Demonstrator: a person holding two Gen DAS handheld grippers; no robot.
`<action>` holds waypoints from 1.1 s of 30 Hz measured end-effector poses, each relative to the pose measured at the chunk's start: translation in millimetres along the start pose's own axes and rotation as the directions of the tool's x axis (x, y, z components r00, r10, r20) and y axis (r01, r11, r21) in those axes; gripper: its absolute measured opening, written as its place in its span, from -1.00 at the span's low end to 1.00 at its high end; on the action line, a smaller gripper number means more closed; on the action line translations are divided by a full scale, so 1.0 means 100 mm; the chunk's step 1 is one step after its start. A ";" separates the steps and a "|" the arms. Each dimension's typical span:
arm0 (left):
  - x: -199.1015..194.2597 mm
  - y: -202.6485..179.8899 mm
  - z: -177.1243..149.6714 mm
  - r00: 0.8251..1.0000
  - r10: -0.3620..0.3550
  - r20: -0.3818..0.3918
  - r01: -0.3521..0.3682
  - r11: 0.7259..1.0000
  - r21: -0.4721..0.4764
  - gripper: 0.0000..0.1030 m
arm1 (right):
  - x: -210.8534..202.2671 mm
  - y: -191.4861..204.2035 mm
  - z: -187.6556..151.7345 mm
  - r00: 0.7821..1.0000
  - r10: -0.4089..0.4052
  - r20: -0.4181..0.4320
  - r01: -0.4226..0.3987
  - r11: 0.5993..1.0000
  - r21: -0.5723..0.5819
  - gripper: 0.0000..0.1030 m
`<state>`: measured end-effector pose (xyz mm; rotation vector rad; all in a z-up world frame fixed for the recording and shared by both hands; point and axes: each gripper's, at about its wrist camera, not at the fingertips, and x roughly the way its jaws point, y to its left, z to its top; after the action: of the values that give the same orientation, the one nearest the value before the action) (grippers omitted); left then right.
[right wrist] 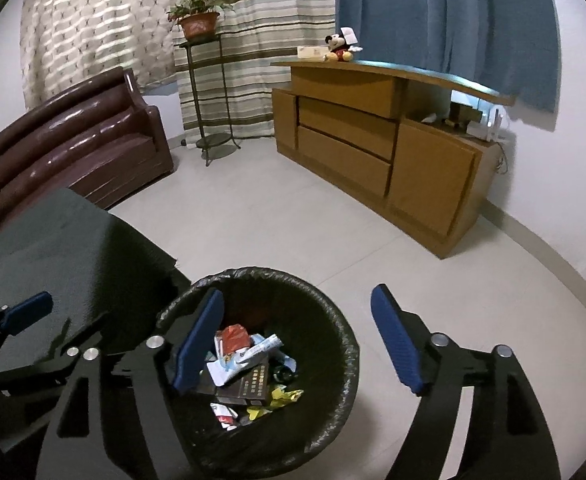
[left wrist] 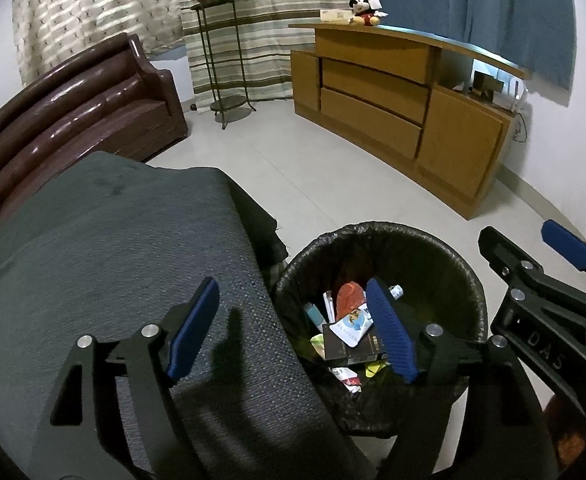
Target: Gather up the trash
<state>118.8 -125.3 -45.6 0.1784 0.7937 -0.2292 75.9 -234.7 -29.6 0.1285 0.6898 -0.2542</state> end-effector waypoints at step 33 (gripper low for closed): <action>-0.99 0.48 -0.36 0.988 0.067 0.139 -0.055 0.995 -0.086 0.76 | -0.78 0.27 -0.18 0.993 0.031 0.113 -0.023 0.998 -0.064 0.65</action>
<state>40.2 -57.3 4.5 0.1073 0.6538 -0.1495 14.4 -190.7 7.4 0.0628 0.5815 -0.2119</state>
